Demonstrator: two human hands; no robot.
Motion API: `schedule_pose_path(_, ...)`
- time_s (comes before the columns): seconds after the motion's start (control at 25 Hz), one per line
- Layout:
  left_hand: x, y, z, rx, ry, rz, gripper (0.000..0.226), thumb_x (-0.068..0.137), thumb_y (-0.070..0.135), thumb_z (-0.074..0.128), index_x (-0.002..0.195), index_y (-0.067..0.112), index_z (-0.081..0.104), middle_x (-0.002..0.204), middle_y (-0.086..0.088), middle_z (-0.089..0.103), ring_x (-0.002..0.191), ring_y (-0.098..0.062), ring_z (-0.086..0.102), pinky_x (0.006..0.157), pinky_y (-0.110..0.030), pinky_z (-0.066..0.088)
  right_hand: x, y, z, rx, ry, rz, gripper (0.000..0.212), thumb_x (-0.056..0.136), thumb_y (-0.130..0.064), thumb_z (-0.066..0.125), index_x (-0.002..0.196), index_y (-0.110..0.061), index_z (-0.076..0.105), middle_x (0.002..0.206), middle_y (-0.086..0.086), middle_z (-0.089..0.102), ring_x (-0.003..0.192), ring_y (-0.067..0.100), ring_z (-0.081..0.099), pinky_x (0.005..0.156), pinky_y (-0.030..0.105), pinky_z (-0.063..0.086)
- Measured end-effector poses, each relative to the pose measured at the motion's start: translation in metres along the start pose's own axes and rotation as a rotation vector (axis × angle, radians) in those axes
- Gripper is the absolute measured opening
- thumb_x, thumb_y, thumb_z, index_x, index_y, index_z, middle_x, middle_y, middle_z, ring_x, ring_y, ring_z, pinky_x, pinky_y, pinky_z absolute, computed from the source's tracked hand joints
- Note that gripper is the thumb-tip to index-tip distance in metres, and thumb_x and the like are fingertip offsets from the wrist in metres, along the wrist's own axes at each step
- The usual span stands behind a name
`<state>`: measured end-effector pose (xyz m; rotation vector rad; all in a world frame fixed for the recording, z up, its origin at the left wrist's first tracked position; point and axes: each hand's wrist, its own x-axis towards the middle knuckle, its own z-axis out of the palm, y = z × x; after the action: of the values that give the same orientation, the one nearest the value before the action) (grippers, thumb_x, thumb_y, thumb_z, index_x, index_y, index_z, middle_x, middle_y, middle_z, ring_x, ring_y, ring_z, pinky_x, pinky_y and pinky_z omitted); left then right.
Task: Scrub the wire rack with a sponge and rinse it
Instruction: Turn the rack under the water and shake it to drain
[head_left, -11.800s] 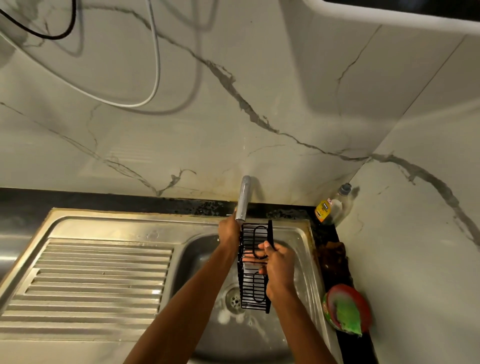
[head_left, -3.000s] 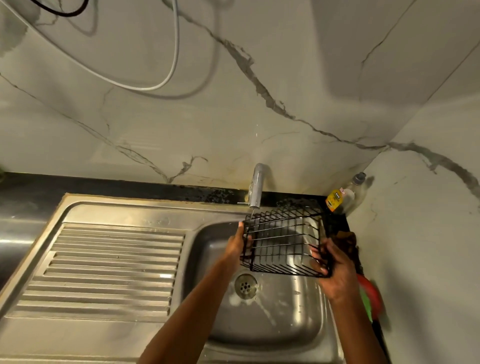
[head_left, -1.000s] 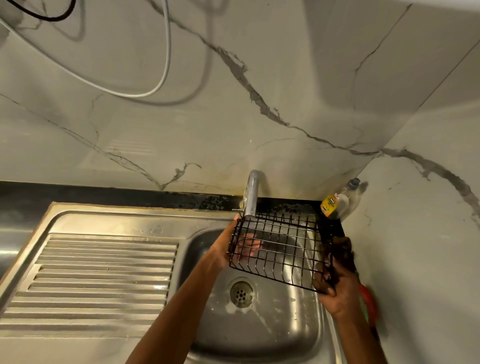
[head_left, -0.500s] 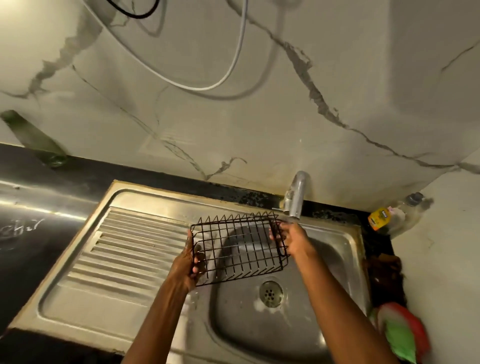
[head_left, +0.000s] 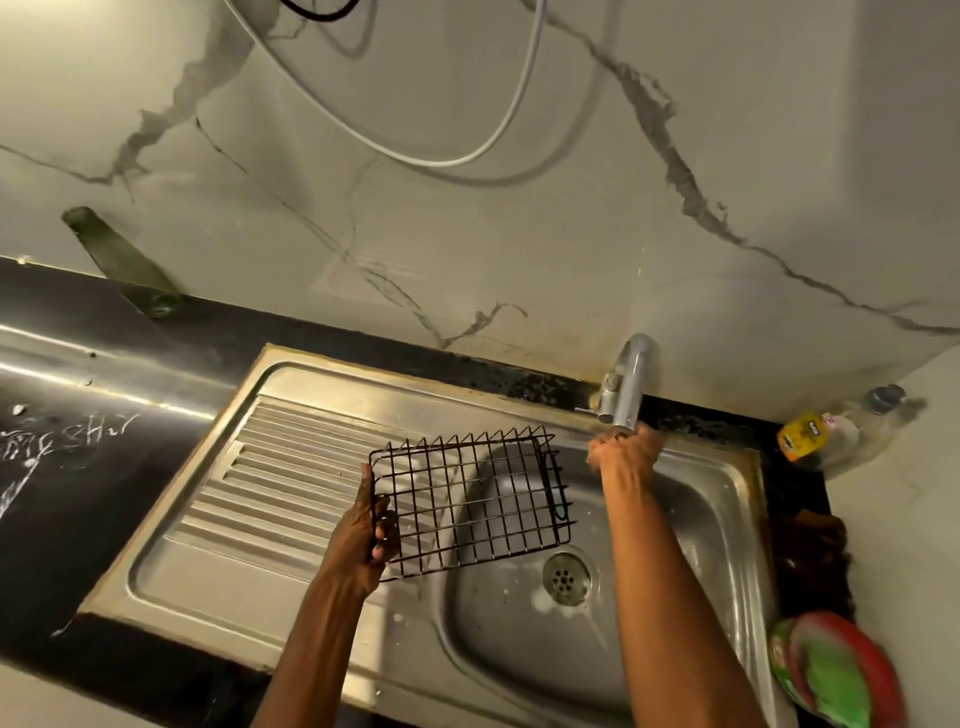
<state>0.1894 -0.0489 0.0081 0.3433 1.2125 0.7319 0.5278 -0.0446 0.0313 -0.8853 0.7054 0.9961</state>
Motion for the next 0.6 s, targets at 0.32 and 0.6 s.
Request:
schedule_pose_path(0.32,0.002,-0.014,0.014,0.028,0.034,0.026,0.056,0.082,0.072,0.063,0.064,0.025,0.042,0.054,0.005,0.030,0.035,-0.005,0.026,0.030,-0.016,0.019,-0.008,0.011,-0.006,-0.394,-0.136,-0.245,0.033,0.095,-0.006,0.047,0.120,0.017,0.050,0.127,0.047,0.045,0.069,0.032,0.055,0.076,0.038,0.054)
schedule_pose_path(0.6,-0.003,-0.015,0.035,0.070,0.039,-0.016,0.056,0.091,0.065,0.061,0.058,0.026,0.038,0.050,0.004,0.031,0.036,-0.007,0.026,0.033,-0.016,0.016,-0.015,0.005,-0.018,-0.935,-0.314,-0.513,0.020,0.103,-0.028,0.052,0.094,-0.016,0.066,0.087,0.005,0.068,0.065,0.014,0.062,0.050,0.021,0.050)
